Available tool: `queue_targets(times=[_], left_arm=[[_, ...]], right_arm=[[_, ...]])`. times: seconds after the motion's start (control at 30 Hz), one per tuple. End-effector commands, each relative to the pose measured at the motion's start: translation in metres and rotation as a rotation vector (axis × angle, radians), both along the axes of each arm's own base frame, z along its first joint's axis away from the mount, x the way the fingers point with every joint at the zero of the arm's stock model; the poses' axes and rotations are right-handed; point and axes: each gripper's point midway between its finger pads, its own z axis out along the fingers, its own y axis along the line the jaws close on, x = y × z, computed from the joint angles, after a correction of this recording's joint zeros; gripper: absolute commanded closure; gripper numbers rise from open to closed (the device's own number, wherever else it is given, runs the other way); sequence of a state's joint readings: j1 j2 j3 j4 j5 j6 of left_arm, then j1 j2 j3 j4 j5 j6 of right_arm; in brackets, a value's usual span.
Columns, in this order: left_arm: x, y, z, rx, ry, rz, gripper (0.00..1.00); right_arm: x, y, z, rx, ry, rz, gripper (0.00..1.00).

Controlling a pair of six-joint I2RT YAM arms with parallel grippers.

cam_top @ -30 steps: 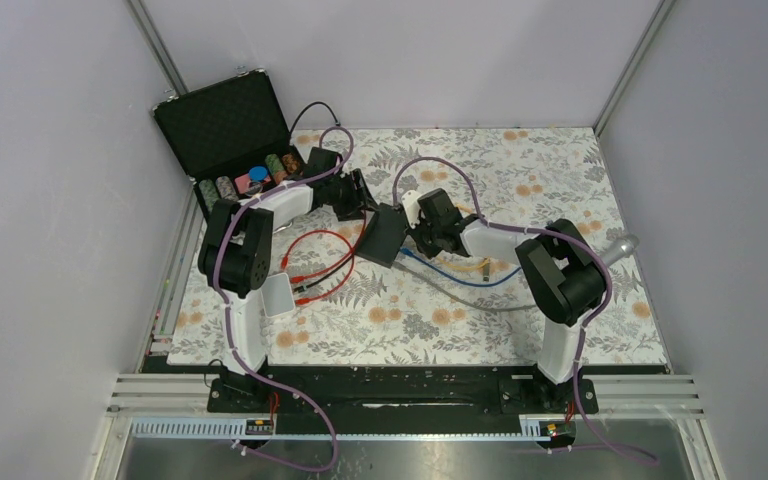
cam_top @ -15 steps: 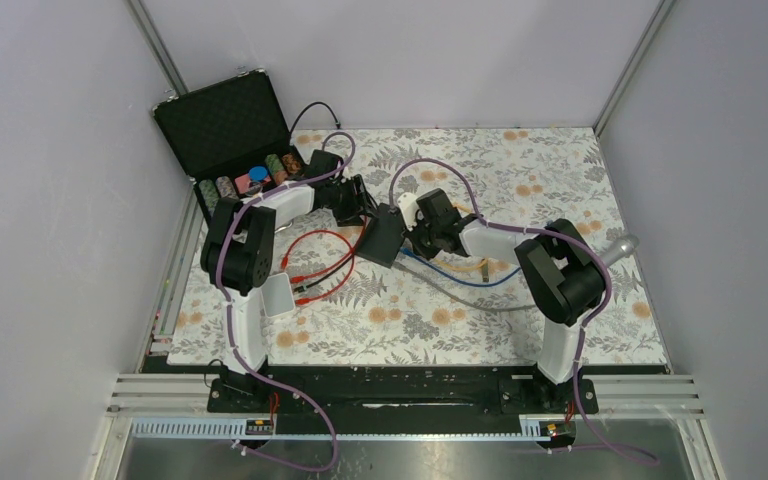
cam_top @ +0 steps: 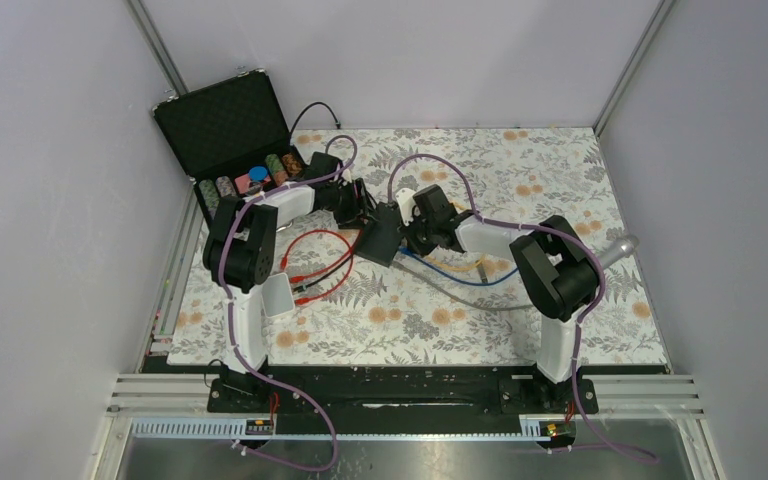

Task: Insert the plug into the switch port
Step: Insert the connector into the switch port.

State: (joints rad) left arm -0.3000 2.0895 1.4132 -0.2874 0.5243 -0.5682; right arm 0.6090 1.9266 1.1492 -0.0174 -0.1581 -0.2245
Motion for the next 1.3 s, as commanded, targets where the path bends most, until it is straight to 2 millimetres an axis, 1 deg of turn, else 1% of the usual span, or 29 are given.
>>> queue_targets(times=[0.0,0.1,0.2,0.27,0.4,0.5,0.57,0.77,0.83,0.97,1.03,1.07,1.17,1.27], left_arm=[[-0.006,-0.01,-0.001,-0.036,0.005,-0.055,0.48],[-0.008,-0.011,-0.005,-0.038,0.017,-0.071,0.48],[-0.008,-0.009,-0.007,-0.023,0.024,-0.072,0.48],[-0.007,-0.009,-0.006,-0.021,0.017,-0.072,0.48],[-0.006,-0.008,-0.007,-0.013,0.02,-0.073,0.48],[-0.005,-0.009,-0.007,-0.017,0.022,-0.075,0.48],[-0.005,-0.011,-0.006,-0.029,0.021,-0.083,0.48],[-0.008,-0.016,-0.006,-0.059,0.031,-0.116,0.48],[-0.013,-0.02,-0.005,-0.083,0.036,-0.145,0.48],[-0.029,-0.037,0.004,-0.218,0.079,-0.281,0.49],[-0.041,-0.037,0.003,-0.221,0.108,-0.35,0.49],[-0.044,-0.035,0.003,-0.214,0.108,-0.367,0.49],[-0.054,-0.035,0.005,-0.238,0.121,-0.391,0.5],[-0.063,-0.033,-0.001,-0.217,0.145,-0.383,0.51]], right_arm=[[0.012,0.025,0.011,0.085,-0.017,-0.008,1.0],[0.013,0.023,0.012,0.087,-0.026,-0.022,1.0],[0.02,0.014,0.016,0.068,-0.073,-0.08,1.0],[0.022,0.012,0.021,0.065,-0.087,-0.093,1.0],[0.024,0.014,0.024,0.063,-0.077,-0.09,1.0],[0.016,0.026,0.022,0.096,-0.033,-0.019,1.0],[0.012,0.03,0.019,0.116,-0.02,0.001,1.0],[0.004,0.034,0.017,0.141,-0.046,0.031,1.0],[0.0,0.036,0.019,0.145,-0.049,0.056,1.0],[-0.013,0.038,0.019,0.149,-0.112,0.119,1.0],[-0.019,0.04,0.019,0.151,-0.137,0.149,1.0],[-0.021,0.04,0.02,0.15,-0.14,0.148,1.0],[-0.023,0.046,0.024,0.18,-0.111,0.107,1.0],[-0.019,0.051,0.025,0.178,-0.079,-0.003,1.0]])
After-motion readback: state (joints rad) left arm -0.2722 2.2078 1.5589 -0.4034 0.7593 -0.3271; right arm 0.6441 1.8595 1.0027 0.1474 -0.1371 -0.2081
